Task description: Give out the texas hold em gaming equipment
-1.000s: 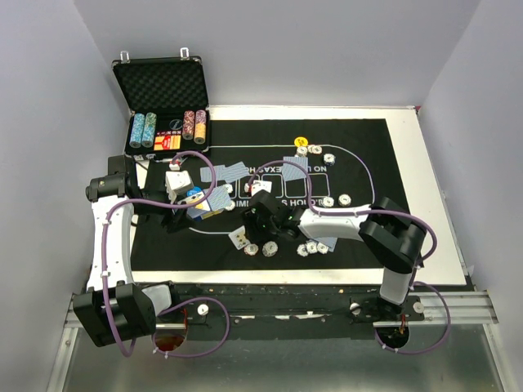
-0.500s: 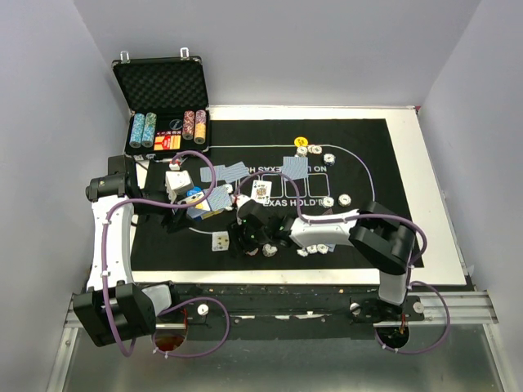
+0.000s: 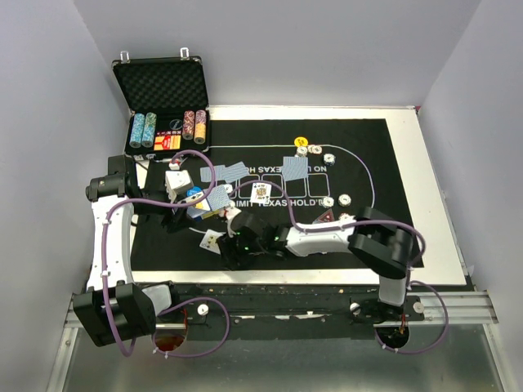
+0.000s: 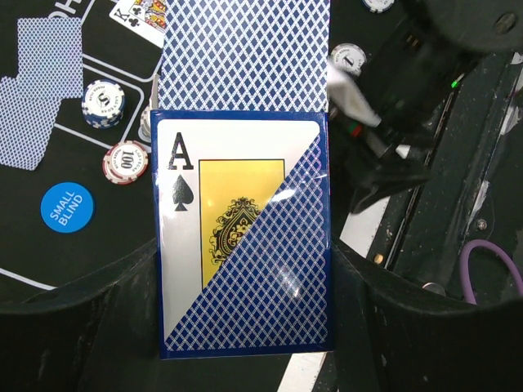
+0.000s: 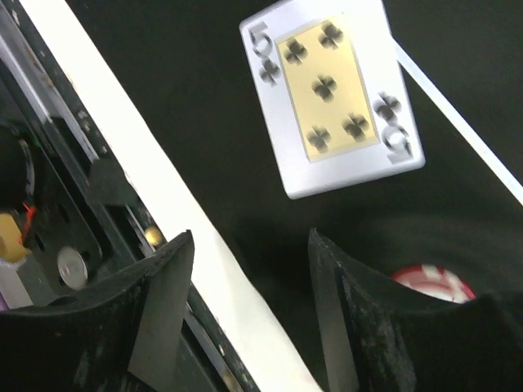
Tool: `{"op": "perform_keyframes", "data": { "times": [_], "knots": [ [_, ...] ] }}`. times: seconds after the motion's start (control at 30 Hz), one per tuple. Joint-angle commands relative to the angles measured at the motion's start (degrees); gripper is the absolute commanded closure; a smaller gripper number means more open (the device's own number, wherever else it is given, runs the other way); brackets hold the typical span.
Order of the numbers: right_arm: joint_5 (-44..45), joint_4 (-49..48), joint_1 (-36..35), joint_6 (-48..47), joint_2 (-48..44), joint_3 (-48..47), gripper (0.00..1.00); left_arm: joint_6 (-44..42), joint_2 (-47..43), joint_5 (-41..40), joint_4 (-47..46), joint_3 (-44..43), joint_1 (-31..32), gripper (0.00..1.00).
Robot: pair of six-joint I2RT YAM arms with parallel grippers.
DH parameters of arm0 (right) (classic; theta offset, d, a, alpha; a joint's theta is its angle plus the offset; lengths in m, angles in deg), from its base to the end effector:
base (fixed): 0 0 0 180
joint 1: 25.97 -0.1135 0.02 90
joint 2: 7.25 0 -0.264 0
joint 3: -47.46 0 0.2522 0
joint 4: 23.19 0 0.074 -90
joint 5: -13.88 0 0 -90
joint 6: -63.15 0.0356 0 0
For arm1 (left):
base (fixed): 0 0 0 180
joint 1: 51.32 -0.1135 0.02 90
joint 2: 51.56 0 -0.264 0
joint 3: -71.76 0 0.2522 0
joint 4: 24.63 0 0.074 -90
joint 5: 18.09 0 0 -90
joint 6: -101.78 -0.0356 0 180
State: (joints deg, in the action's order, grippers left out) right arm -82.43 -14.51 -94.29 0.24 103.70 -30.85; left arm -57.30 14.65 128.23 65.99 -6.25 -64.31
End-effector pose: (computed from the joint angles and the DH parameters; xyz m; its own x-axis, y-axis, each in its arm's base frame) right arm 0.1474 0.3814 0.1518 -0.6517 -0.4140 -0.6356 -0.7384 0.5380 0.4066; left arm 0.1806 0.0113 0.3147 -0.3109 0.4599 -0.8318 0.9045 0.4119 -0.1104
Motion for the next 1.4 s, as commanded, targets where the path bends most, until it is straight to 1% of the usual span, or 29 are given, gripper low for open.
{"op": "perform_keyframes", "data": {
  "times": [0.0,0.13,0.23,0.33,0.43,0.47,0.57,0.63,0.7,0.8,0.87,1.07,1.27,1.37],
  "knots": [
    [4.7,1.3,-0.4,-1.6,-9.8,6.5,0.31,-0.1,-0.1,3.5,16.0,-2.1,0.2,1.00],
    [6.0,3.2,-0.3,-1.9,-18.5,10.7,0.24,-0.2,0.1,3.6,16.0,-1.8,0.2,1.00],
    [8.3,7.8,-0.3,-2.0,-24.0,11.1,0.20,-0.4,0.1,3.5,16.0,-1.4,0.2,1.00],
    [9.6,10.9,0.6,-2.4,-28.7,11.6,0.13,-0.5,-0.1,3.4,16.0,-1.3,0.2,1.00],
    [6.8,12.7,5.0,-1.5,-32.5,11.5,0.11,-0.5,-0.2,3.2,16.0,-1.3,0.2,1.00],
    [3.7,12.3,6.4,-1.1,-34.0,11.3,0.09,-0.6,-0.3,3.1,16.0,-1.3,0.3,1.00],
    [-2.6,7.9,10.9,1.7,-36.3,10.2,0.00,-0.9,-0.5,2.9,16.0,-0.9,0.3,1.00],
    [-5.5,5.7,12.3,3.0,-34.8,7.8,0.00,-1.1,-0.5,3.0,16.0,-0.5,0.2,1.00],
    [-9.1,5.7,13.2,4.6,-29.9,3.7,0.00,-1.1,-0.5,3.1,16.0,-0.3,0.4,1.00],
    [-14.1,2.2,13.4,7.8,-23.0,-2.4,0.00,-1.3,-0.8,3.0,16.0,-0.1,0.5,1.00],
    [-16.2,-0.4,13.5,10.0,-19.8,-4.4,0.00,-1.2,-1.3,2.7,16.0,0.0,0.5,1.00],
    [-18.3,-3.3,13.7,13.8,-14.9,-6.9,0.02,-1.5,-2.1,2.3,16.0,0.4,0.6,1.00],
    [-19.2,-7.7,15.2,18.4,-12.7,-5.4,0.11,-1.6,-2.0,2.6,16.0,0.5,0.5,1.00],
    [-19.9,-10.3,17.1,21.0,-13.2,-3.9,0.13,-1.5,-1.9,2.6,16.0,0.7,0.5,1.00]
  ]
}}
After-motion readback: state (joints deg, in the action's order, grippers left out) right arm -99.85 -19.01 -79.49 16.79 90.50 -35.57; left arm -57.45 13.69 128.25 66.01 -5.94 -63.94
